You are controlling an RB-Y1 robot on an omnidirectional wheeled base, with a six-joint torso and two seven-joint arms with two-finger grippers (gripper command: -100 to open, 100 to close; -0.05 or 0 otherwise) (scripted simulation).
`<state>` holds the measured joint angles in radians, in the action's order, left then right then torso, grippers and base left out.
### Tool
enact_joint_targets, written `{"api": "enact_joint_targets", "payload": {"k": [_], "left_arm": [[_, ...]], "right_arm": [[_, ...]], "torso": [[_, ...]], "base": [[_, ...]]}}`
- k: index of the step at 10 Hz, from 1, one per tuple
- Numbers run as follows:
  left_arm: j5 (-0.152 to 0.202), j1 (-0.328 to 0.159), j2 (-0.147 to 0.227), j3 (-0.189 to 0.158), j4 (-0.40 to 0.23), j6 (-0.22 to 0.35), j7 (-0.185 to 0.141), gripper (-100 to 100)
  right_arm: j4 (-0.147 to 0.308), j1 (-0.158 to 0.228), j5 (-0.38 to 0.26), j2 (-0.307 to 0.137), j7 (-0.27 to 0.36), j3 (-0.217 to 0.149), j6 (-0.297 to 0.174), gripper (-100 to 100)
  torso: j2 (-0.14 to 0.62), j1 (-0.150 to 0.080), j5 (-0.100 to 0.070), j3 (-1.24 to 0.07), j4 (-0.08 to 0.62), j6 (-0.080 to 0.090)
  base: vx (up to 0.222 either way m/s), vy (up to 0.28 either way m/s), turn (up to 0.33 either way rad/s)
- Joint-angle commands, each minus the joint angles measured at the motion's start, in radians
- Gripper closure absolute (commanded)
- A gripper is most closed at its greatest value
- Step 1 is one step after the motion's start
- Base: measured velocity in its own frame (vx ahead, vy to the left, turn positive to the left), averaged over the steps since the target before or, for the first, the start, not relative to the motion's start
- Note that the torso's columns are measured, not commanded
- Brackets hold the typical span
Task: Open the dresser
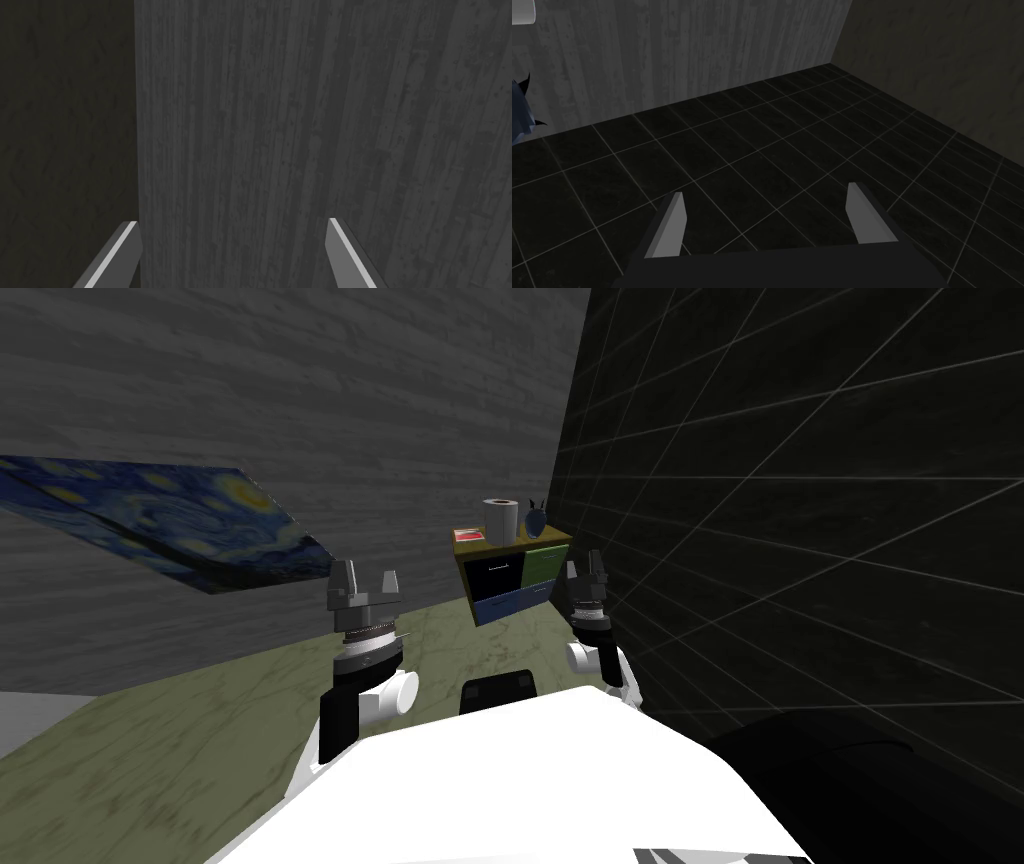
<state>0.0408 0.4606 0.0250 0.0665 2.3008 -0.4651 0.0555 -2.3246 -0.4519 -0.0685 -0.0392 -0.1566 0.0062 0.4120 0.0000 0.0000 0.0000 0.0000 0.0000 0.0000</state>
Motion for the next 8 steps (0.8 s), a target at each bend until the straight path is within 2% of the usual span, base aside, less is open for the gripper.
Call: {"api": "enact_joint_targets", "payload": {"k": [1,8], "left_arm": [[0.0,0.0,0.0,0.0,0.0,0.0,0.0,0],[0.0,0.0,0.0,0.0,0.0,0.0,0.0,0]], "right_arm": [[0.0,0.0,0.0,0.0,0.0,0.0,0.0,0],[0.0,0.0,0.0,0.0,0.0,0.0,0.0,0]], "torso": [[0.04,0.0,0.0,-0.082,0.041,0.0],[0.544,0.0,0.0,-1.087,0.544,0.0]], "base": [[0.0,0.0,0.0],[0.0,0.0,0.0]]}}
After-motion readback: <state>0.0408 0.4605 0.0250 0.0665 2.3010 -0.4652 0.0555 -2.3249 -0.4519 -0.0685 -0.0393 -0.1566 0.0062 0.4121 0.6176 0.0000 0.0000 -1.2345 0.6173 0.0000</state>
